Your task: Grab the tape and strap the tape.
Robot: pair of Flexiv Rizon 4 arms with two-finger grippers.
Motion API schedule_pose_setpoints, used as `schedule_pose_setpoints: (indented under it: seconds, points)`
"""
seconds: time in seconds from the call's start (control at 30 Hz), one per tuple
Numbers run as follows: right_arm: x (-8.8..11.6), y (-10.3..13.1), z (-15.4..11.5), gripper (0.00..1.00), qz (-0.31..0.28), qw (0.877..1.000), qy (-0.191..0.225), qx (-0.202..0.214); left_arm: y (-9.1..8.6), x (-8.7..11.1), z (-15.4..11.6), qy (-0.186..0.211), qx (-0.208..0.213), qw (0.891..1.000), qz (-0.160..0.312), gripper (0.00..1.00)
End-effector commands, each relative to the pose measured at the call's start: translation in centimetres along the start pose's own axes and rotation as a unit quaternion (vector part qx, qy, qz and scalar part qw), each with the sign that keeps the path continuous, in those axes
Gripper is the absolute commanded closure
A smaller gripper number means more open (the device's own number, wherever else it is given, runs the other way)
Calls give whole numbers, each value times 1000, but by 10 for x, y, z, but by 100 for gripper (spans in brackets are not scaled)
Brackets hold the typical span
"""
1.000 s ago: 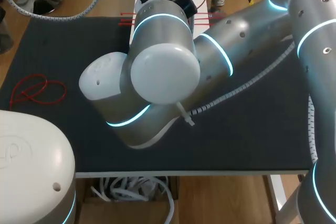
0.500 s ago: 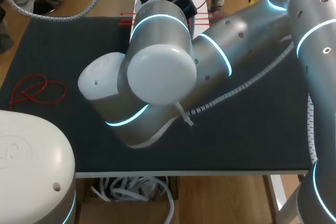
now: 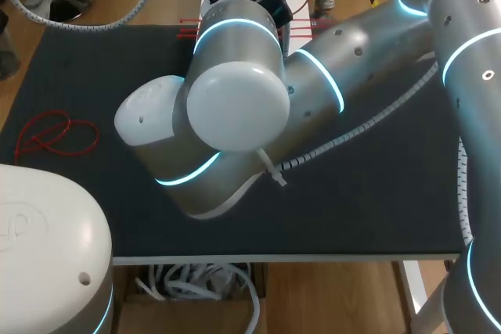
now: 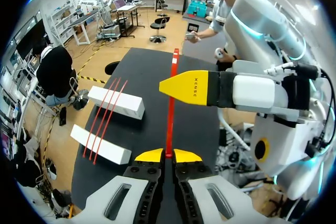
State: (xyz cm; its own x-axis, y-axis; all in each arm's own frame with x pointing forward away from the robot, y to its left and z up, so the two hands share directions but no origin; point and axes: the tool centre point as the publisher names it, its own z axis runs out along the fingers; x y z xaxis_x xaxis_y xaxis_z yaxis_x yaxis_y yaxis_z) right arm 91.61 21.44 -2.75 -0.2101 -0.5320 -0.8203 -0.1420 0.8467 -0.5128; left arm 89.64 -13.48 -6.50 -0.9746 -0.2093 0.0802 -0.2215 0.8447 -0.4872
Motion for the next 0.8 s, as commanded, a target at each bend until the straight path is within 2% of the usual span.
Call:
schedule_pose_setpoints:
  seconds: [0.03,0.43,0.8]
  points:
    - [0,3,-2,100,-3,1000,2,-1,-1,0,-1,0,-2,1000,0,100]
    - [6,4,-2,100,-17,1000,6,4,-1,0,-1,0,-2,1000,0,100]
    - [4,14,-3,100,-22,1000,-3,-2,-1,0,-1,0,-2,1000,0,100]
